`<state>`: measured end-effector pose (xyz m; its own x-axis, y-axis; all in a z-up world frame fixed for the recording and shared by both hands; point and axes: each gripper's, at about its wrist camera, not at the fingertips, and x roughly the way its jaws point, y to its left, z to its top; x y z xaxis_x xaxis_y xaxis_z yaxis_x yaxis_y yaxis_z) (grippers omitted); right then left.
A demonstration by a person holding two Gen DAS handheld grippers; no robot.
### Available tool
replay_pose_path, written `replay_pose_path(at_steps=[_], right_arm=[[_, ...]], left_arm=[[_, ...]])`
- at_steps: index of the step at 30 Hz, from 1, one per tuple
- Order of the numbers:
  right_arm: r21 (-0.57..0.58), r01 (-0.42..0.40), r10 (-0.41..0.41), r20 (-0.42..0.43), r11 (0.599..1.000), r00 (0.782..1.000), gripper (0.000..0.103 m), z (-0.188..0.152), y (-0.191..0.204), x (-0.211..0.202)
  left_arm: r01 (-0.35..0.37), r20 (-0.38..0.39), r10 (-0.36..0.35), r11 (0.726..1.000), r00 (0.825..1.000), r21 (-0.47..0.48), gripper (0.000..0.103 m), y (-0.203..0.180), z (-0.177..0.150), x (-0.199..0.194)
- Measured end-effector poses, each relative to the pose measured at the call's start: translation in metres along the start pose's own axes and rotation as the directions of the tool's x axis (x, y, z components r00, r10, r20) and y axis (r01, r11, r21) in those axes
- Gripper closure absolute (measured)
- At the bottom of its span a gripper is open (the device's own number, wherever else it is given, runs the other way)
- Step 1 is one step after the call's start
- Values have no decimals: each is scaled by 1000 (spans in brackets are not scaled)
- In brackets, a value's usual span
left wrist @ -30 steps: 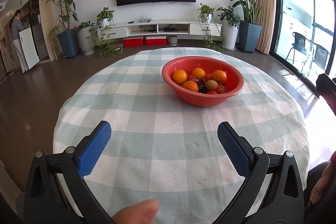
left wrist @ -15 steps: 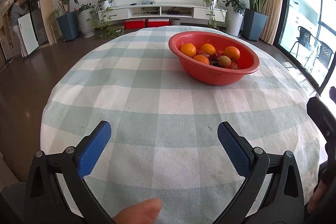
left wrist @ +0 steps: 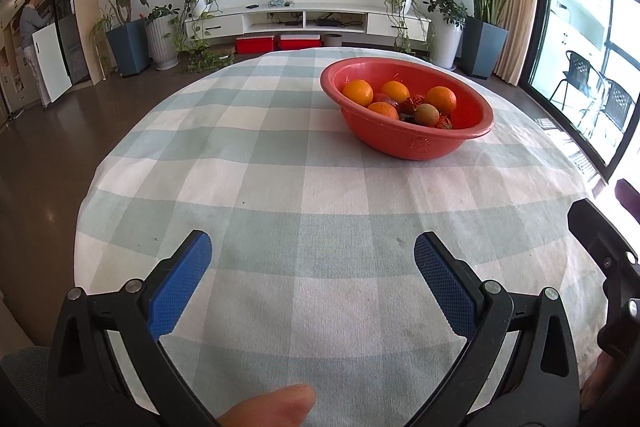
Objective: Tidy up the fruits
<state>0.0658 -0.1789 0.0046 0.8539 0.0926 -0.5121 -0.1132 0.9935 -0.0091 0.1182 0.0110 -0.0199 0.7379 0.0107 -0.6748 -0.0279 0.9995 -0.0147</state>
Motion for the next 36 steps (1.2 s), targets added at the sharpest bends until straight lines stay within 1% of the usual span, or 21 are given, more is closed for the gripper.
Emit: replay_pose_path(at_steps=[10, 36], right_arm=[[3, 0, 0, -13, 1000, 1000, 0, -1, 0, 1], [3, 0, 0, -15, 1000, 1000, 0, -1, -1, 0]], left_arm=[[0, -5, 0, 1000, 1000, 7, 0, -1, -2, 1], [6, -8, -6, 1000, 1000, 11, 0, 0, -3, 1]])
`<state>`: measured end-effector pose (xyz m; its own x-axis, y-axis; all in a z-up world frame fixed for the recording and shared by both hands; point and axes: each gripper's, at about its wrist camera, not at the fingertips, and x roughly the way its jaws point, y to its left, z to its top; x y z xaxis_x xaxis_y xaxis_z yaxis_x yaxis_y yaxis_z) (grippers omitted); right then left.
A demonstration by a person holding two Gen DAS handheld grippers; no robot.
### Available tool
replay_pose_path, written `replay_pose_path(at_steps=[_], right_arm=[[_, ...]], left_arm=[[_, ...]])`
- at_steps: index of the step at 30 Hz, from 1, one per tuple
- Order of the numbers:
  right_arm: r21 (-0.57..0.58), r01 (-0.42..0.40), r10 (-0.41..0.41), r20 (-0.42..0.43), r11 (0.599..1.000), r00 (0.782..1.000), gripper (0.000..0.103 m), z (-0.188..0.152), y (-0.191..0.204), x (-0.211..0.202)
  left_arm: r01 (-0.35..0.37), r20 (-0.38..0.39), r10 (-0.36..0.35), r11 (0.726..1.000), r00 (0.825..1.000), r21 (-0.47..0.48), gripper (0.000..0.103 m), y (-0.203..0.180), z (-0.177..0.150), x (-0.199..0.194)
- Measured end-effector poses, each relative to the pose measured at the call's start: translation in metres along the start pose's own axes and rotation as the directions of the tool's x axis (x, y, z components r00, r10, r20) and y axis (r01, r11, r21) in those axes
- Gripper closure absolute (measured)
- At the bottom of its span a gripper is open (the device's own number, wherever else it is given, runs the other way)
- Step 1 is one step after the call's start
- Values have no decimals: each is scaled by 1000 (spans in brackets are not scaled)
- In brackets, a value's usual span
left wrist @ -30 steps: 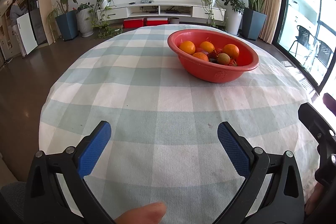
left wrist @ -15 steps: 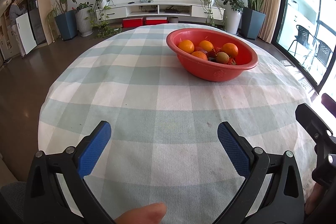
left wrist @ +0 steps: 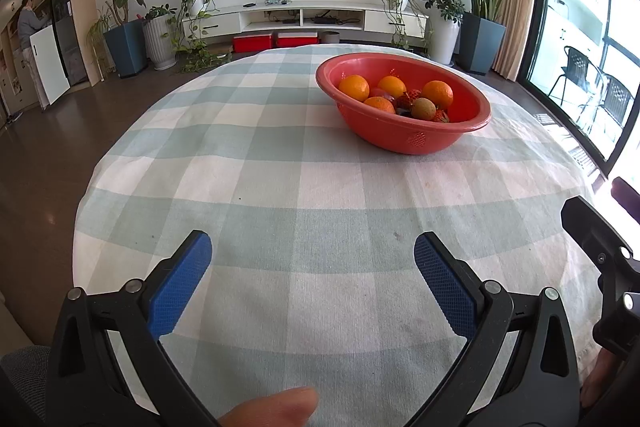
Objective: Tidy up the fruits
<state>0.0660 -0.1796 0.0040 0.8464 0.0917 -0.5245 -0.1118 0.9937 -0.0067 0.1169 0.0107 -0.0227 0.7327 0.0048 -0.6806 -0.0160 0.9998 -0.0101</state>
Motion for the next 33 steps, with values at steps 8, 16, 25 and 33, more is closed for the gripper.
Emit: replay_pose_path(at_steps=[8, 16, 25, 33], right_arm=[[-1, 0, 0, -4, 1000, 1000, 0, -1, 0, 0], [1, 1, -1, -9, 1000, 1000, 0, -5, -1, -1], [0, 1, -1, -20, 1000, 1000, 0, -12, -2, -3], [-1, 0, 0, -26, 1000, 1000, 0, -11, -2, -3]], left_arm=[[-1, 0, 1, 1000, 1000, 0, 0, 0, 0, 0], [-1, 0, 1, 1000, 1000, 0, 0, 0, 0, 0], [-1, 0, 1, 1000, 1000, 0, 0, -1, 0, 0], [-2, 0, 2, 1000, 1000, 1, 0, -1, 0, 0]])
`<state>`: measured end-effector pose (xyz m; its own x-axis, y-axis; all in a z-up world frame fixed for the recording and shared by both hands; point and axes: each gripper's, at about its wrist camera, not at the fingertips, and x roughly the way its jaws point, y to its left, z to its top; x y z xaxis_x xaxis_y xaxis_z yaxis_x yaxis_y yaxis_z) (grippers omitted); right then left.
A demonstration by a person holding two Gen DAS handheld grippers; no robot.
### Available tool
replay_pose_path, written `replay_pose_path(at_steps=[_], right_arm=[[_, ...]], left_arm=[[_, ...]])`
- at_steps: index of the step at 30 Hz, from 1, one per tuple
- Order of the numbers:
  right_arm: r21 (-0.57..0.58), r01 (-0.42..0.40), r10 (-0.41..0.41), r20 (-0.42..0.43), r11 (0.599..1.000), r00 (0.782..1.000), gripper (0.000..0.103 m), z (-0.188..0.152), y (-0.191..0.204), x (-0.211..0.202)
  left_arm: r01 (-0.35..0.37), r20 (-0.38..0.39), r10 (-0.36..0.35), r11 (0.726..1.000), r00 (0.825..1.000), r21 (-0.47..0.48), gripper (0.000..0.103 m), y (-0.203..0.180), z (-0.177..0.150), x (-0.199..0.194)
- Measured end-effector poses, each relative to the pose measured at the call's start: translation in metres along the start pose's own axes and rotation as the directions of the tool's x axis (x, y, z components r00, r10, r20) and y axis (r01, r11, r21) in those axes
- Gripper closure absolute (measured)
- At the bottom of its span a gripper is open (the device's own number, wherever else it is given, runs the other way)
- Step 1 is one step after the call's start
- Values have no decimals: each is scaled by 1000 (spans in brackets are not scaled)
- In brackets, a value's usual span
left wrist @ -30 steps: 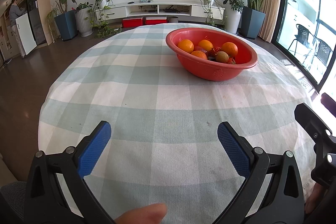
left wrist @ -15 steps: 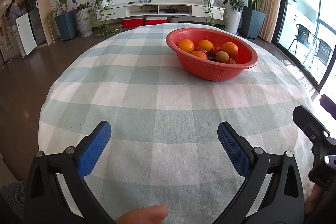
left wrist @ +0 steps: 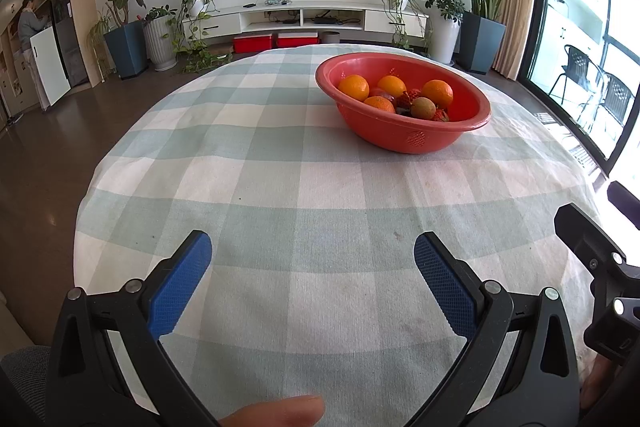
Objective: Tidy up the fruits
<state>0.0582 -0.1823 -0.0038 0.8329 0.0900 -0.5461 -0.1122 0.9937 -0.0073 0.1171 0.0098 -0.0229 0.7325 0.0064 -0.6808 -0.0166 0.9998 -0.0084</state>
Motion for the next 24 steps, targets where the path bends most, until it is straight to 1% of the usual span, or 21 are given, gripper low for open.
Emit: replay_pose_path(at_steps=[24], right_arm=[[-3, -2, 2, -10, 1000, 1000, 0, -1, 2, -5]], left_arm=[[2, -16, -1, 1000, 1000, 18, 0, -2, -2, 4]])
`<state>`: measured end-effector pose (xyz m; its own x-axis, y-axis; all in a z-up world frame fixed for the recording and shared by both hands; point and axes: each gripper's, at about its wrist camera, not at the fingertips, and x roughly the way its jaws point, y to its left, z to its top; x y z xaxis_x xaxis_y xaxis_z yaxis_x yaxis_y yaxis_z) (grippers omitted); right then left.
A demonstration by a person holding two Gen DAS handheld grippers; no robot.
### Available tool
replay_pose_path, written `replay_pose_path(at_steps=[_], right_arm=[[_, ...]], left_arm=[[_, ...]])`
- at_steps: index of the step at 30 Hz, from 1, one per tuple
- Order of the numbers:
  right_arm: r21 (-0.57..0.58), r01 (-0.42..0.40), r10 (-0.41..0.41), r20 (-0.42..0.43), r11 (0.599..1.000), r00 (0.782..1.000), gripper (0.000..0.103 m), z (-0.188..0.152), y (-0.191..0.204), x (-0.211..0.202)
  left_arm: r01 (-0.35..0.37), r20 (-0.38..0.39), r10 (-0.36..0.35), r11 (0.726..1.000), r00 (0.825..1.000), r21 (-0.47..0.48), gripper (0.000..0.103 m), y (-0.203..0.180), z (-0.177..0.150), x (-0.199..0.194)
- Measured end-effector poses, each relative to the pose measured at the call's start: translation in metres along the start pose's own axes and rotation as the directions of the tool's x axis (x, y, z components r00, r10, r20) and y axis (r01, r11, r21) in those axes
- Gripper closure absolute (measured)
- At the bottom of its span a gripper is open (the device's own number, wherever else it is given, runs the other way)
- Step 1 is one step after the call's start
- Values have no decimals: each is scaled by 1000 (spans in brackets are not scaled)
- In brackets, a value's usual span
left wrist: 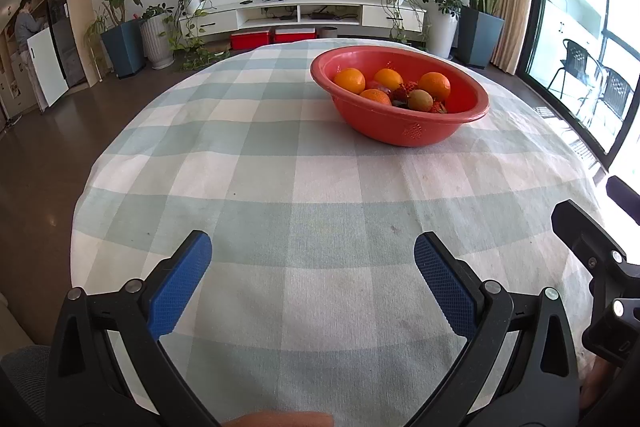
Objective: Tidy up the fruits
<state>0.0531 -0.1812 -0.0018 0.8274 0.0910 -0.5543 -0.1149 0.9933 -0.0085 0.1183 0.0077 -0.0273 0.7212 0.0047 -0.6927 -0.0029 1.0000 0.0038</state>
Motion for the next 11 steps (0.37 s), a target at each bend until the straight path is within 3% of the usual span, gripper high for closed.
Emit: replay_pose_path(at_steps=[11], right_arm=[[3, -3, 3, -19, 1000, 1000, 0, -4, 3, -5]], left_arm=[[-11, 22, 11, 1000, 1000, 7, 0, -3, -2, -5]])
